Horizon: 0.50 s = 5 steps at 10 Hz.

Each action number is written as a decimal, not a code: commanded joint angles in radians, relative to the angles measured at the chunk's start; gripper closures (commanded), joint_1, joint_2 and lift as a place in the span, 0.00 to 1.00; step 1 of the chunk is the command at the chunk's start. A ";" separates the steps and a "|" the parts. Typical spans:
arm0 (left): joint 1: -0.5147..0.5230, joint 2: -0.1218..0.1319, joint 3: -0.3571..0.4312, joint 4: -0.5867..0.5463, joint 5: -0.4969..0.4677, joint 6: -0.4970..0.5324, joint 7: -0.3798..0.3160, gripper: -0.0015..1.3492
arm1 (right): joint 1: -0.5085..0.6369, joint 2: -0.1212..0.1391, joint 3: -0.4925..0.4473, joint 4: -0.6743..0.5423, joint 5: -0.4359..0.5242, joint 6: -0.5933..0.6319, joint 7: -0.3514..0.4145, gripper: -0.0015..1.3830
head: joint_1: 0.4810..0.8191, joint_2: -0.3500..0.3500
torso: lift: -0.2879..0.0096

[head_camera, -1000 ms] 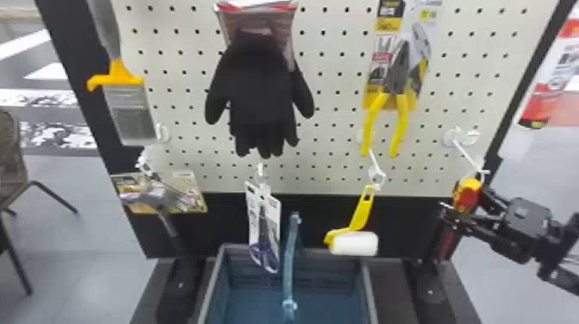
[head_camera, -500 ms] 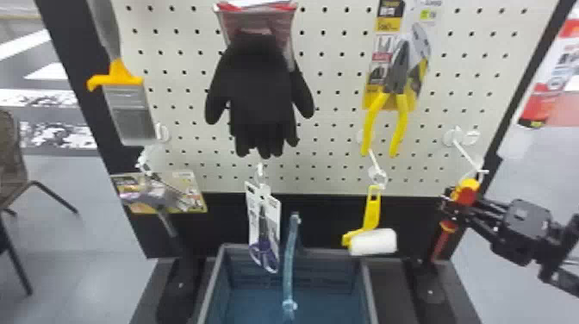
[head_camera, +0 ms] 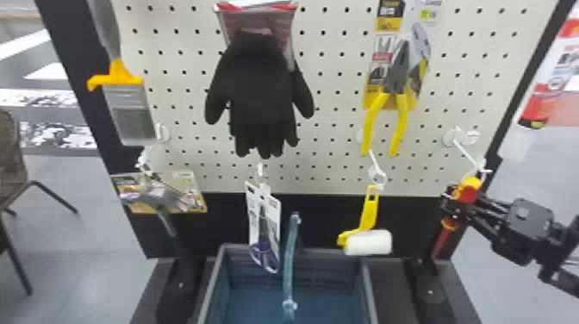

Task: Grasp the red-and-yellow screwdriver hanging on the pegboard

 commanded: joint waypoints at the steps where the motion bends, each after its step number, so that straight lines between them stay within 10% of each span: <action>1: -0.001 0.000 0.002 0.000 0.000 0.000 -0.001 0.13 | 0.001 0.000 0.000 0.002 0.000 0.000 0.000 0.93 | 0.20 0.50 | 0.63; 5: -0.001 0.000 0.002 0.000 0.001 0.000 -0.001 0.13 | 0.001 0.000 0.000 0.004 0.000 0.000 -0.003 0.93 | 0.20 0.50 | 0.63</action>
